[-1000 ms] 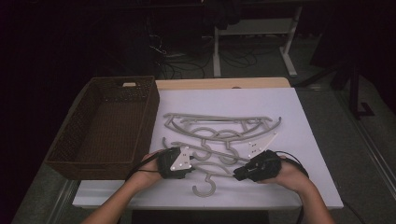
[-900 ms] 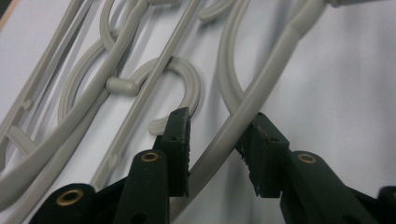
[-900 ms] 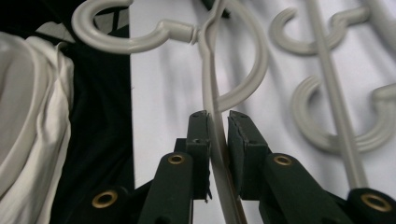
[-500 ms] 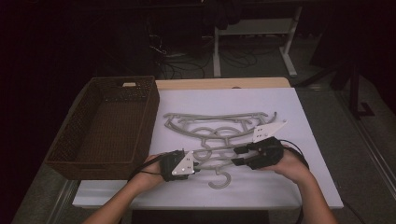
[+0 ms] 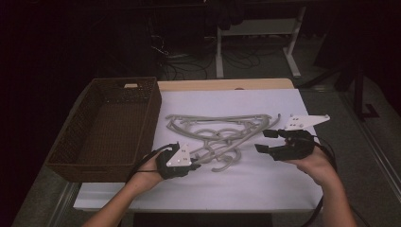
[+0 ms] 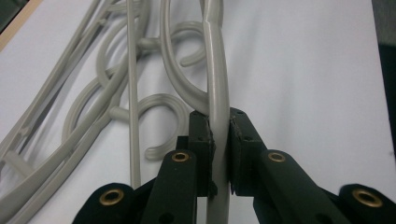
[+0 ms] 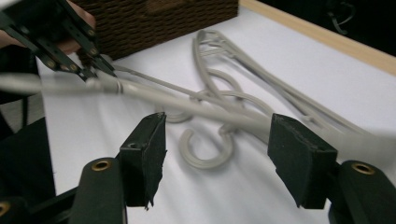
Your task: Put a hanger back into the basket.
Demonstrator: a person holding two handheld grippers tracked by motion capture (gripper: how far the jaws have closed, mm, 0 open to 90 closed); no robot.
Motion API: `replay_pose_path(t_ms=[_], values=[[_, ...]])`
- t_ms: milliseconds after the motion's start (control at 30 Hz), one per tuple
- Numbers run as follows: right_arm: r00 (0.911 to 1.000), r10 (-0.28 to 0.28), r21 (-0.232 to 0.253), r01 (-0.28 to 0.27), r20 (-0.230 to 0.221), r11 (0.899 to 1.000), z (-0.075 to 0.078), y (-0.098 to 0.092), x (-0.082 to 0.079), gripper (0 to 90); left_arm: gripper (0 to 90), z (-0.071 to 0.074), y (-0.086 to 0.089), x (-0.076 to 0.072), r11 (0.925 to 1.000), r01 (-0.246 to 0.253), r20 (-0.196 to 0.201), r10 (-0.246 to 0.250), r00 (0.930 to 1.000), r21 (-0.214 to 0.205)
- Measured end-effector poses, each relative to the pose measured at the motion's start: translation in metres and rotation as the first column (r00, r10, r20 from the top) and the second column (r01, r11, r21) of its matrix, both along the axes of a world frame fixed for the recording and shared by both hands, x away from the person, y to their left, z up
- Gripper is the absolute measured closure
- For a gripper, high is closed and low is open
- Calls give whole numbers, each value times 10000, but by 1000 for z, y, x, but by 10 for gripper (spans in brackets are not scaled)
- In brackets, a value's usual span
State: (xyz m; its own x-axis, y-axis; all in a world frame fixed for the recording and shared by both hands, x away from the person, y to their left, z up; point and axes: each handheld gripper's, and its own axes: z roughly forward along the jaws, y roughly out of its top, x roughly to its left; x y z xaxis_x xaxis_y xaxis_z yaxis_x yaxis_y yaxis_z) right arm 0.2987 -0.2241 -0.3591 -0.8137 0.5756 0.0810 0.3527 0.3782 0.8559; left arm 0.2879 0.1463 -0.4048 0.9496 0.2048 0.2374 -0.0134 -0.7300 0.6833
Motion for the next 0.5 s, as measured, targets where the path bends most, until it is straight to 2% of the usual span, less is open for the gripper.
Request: replay_pose_path(t_ms=[133,167,233,300,367,400,500], values=[[9996,-296,42,296,24,9996,1,-7,-3,348,815,10,4,5,9972,-580,-690,547,9961,-466],[9988,-493,64,493,-31,9988,-2,-10,-5,334,815,16,5,7,9946,-855,-909,799,9926,-585],[9985,-550,59,551,-82,9985,-4,-11,-5,330,815,20,6,8,9929,-988,-1012,919,9906,-662],[9965,-806,74,808,-236,9967,-14,-12,-6,297,815,33,6,13,9876,-1359,-1286,1252,9838,-783],[9958,-871,67,874,-290,9962,-17,-12,-6,281,815,38,5,14,9863,-1460,-1301,1353,9822,-769],[9937,-1051,-30,1050,-377,9945,-25,-10,-6,259,815,48,4,18,9833,-1665,-1321,1558,9789,-742],[9893,-1372,-189,1364,-496,9905,-37,-7,-8,232,815,63,3,23,9788,-1900,-1300,1792,9752,-762]])
